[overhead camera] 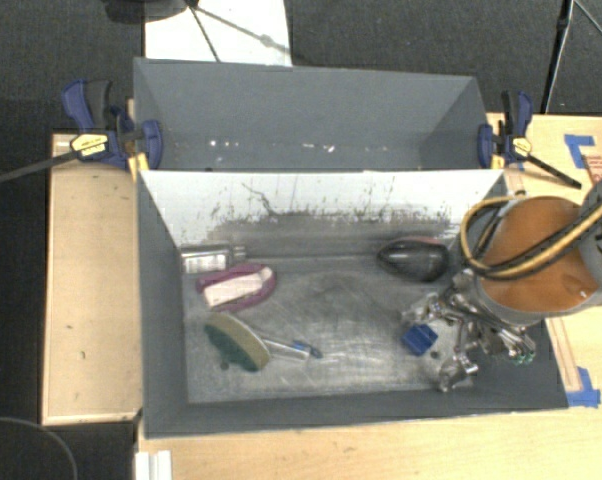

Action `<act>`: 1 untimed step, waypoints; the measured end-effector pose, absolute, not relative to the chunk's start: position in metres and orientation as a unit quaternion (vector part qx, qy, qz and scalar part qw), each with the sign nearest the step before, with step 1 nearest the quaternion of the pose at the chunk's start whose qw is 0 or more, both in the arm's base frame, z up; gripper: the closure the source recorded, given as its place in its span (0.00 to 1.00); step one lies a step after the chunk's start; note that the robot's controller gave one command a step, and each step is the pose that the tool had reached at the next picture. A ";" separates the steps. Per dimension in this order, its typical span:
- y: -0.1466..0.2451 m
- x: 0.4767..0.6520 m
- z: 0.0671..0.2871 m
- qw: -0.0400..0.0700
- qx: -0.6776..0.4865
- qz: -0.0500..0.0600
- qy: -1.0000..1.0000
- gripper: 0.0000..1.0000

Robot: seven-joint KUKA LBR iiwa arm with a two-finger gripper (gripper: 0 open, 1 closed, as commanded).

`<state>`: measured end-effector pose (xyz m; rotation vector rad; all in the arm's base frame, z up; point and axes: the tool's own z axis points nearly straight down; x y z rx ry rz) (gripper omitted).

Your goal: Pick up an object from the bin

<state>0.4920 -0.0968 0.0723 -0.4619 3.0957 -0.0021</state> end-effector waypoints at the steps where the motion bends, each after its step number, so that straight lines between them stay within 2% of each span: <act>1: -0.095 0.495 0.075 0.010 -0.151 -0.002 0.988 1.00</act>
Offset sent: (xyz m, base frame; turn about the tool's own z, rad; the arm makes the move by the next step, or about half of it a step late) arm 0.0000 0.0000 0.0000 0.0000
